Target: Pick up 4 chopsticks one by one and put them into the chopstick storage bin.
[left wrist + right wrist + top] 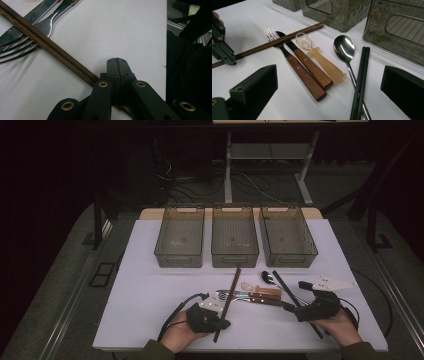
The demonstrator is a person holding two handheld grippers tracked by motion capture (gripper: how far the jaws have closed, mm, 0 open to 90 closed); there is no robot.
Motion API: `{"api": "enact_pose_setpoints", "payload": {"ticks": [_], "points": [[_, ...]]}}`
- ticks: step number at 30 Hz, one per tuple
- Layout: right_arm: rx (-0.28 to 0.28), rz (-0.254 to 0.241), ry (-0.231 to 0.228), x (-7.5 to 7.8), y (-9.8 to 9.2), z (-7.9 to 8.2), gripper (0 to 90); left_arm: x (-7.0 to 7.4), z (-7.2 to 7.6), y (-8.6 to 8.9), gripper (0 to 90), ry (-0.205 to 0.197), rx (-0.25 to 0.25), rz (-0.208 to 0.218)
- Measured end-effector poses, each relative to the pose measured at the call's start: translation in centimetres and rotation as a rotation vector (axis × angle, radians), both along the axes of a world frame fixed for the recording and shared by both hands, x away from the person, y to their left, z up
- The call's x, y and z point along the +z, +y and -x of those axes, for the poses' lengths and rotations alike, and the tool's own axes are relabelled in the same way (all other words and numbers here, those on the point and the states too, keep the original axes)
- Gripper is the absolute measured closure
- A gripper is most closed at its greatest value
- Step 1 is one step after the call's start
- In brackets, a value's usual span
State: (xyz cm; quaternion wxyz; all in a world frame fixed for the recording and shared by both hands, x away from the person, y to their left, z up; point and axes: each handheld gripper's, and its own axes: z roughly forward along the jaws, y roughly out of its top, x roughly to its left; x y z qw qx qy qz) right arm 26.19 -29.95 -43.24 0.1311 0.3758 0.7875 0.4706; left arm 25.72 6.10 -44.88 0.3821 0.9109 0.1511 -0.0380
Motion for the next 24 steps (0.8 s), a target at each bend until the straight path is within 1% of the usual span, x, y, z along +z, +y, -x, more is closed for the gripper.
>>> {"api": "enact_pose_setpoints", "payload": {"ticks": [7, 10, 11, 13, 14, 16, 17, 24], "points": [[-0.001, 0.001, 0.001, 0.0, 0.0, 0.0, 0.6, 0.1, 0.0, 0.4, 89.8, 0.007, 0.003, -0.01], [-0.001, 0.0, 0.001, 0.0, 0.0, 0.0, 0.6, 0.2, 0.0, 0.5, 89.8, 0.003, 0.001, -0.018], [-0.002, 0.0, 0.001, 0.0, 0.0, 0.0, 0.6, 0.2, 0.0, 0.6, 89.8, 0.005, 0.01, -0.019], [-0.001, 0.0, -0.002, 0.0, 0.0, 0.0, 0.6, 0.2, -0.1, 0.7, 89.8, 0.002, 0.004, -0.026], [-0.001, 0.0, -0.001, 0.0, 0.0, 0.0, 0.6, 0.2, 0.0, 0.8, 89.8, 0.001, 0.013, -0.025], [-0.002, 0.0, -0.001, 0.0, 0.0, 0.0, 0.5, 0.3, -0.1, 0.9, 89.8, 0.002, 0.015, -0.029], [-0.002, 0.0, -0.002, 0.0, 0.0, 0.0, 0.6, 0.3, 0.0, 1.0, 89.8, 0.011, 0.026, -0.029], [-0.002, 0.0, 0.001, 0.0, 0.0, 0.0, 0.5, 0.4, -0.2, 1.7, 89.8, -0.001, 0.043, -0.044]]}}
